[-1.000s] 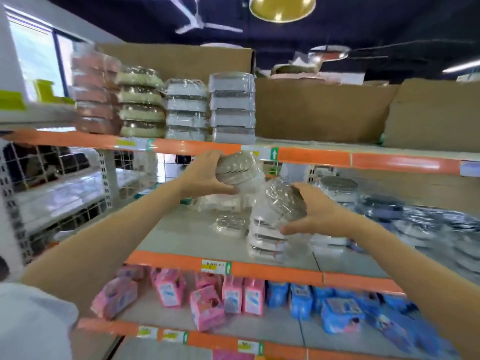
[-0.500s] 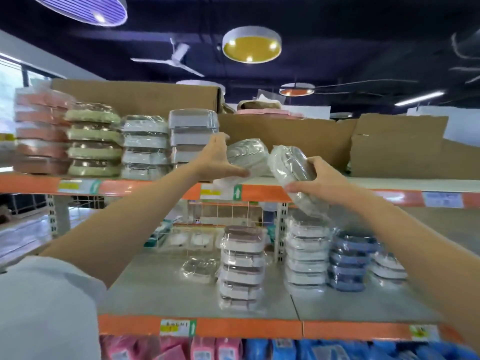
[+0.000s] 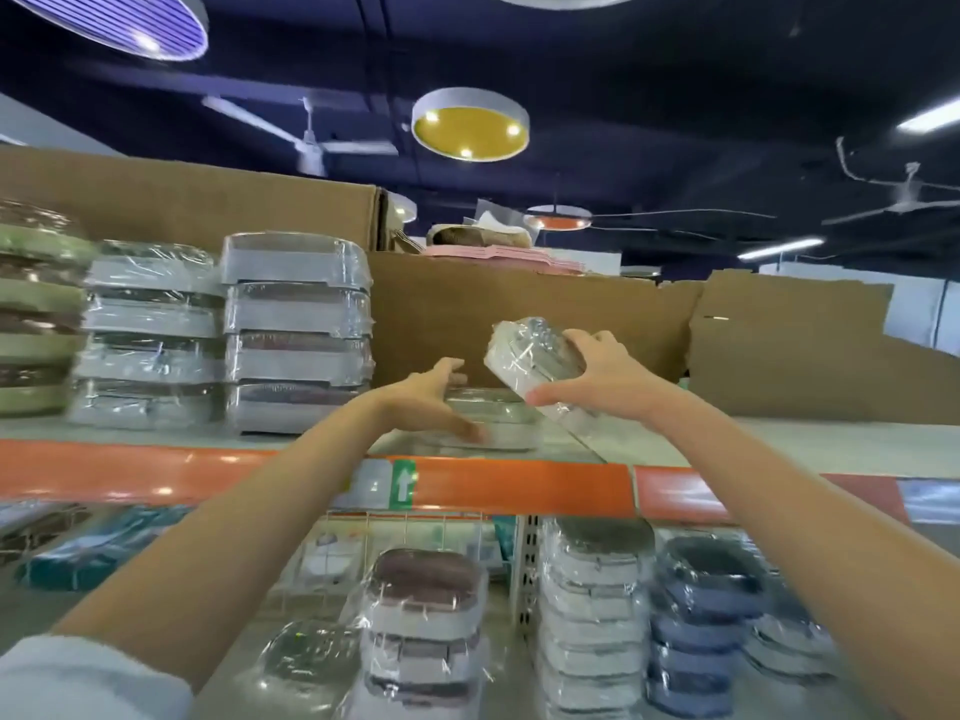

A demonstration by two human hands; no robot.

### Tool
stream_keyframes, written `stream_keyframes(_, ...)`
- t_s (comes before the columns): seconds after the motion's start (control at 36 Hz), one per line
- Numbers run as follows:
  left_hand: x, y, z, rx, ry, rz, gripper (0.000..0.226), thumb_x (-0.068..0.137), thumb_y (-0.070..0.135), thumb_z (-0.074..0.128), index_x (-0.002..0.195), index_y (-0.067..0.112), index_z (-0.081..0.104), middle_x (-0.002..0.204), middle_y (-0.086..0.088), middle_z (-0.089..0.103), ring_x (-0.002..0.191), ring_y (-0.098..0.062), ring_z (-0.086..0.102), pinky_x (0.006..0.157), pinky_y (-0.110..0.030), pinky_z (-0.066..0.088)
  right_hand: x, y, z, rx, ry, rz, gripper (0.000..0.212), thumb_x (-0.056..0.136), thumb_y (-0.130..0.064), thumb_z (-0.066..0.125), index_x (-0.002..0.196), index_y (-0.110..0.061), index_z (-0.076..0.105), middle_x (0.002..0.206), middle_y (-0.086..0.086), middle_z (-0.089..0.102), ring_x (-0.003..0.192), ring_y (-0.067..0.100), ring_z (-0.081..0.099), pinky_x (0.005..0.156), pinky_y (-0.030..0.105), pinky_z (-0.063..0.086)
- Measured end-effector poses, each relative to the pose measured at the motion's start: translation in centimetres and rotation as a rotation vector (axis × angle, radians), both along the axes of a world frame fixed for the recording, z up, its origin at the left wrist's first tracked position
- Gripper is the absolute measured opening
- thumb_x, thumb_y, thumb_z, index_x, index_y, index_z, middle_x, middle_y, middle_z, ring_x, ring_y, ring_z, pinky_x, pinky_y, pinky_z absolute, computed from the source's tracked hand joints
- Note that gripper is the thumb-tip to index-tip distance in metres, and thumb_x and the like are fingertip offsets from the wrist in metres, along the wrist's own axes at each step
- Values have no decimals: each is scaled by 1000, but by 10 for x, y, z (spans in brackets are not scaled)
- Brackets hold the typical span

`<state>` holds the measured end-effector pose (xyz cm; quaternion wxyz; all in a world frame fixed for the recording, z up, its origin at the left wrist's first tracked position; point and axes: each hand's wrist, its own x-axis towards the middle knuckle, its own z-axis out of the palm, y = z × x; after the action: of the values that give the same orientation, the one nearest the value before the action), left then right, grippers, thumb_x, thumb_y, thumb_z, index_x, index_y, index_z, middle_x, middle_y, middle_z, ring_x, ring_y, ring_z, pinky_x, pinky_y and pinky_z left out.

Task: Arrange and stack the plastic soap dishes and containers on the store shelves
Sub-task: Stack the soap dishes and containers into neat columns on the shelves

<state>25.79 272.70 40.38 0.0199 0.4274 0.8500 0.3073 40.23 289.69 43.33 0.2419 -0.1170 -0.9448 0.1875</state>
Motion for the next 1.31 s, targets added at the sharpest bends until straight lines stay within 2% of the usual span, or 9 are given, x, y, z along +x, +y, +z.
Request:
stream_keyframes(0.08,-3,-2,-1,52,8,68,119,67,49,80,151,18,3,155,-10,17,140,-27,24,115,-44,25,-22,-1,2,12,-16,40,98,75,-55,70,151,-22,18,145,6,21,133,23,24,106,39,32)
stream_keyframes(0.31,2,-18,1,384,-98,175,97,68,56,74,142,11,32,130,-3,47,118,-18,49,100,-35,43,-62,-6,11,-80,-44,328,84,77,-45,73,147,-25,31,149,-2,38,134,17,38,104,28,31)
stream_keyframes(0.44,4,-19,0,410,-3,162,79,57,67,74,99,3,60,93,-7,61,90,-20,58,81,-34,45,-61,5,1,-308,56,450,71,83,-57,57,144,-27,37,146,-7,40,127,10,41,96,30,37)
stream_keyframes(0.56,3,-18,-1,410,-5,163,65,51,65,75,81,11,57,80,-3,56,77,-14,52,73,-28,38,-50,28,-5,-484,-6,468,100,60,-72,59,146,-28,29,147,-9,33,131,13,34,108,40,27)
stream_keyframes(0.69,10,-19,0,400,-30,147,63,55,47,79,107,14,64,97,0,69,94,-15,64,84,-27,47,-48,35,-9,-411,-190,517,109,48,-59,81,141,-40,26,134,-4,42,119,17,50,103,39,43)
stream_keyframes(0.92,17,-18,-1,334,38,194,64,57,42,84,104,5,64,92,-4,71,90,-20,66,85,-33,51,-47,35,-13,-374,-141,525,80,73,-14,80,137,-32,36,121,-1,55,105,19,61,92,33,52)
stream_keyframes(1.08,18,-24,1,315,189,355,40,64,38,85,81,10,61,78,-1,62,65,-8,52,54,-19,35,-66,25,-19,-329,-77,510,88,70,-28,83,139,-27,28,128,-1,48,112,15,52,98,32,45)
stream_keyframes(1.22,15,-35,-1,358,130,473,54,65,33,85,100,17,47,102,-6,64,97,-21,59,66,-26,42,-79,12,-23,-316,-64,503,101,48,-60,84,131,-38,30,133,1,44,120,19,47,106,42,39)
stream_keyframes(1.31,18,-40,-3,384,88,494,66,69,32,83,119,10,46,110,-7,63,102,-21,58,79,-30,45,-82,9,-25,-305,-51,522,94,59,-53,83,135,-33,31,132,-1,47,119,18,49,105,42,40)
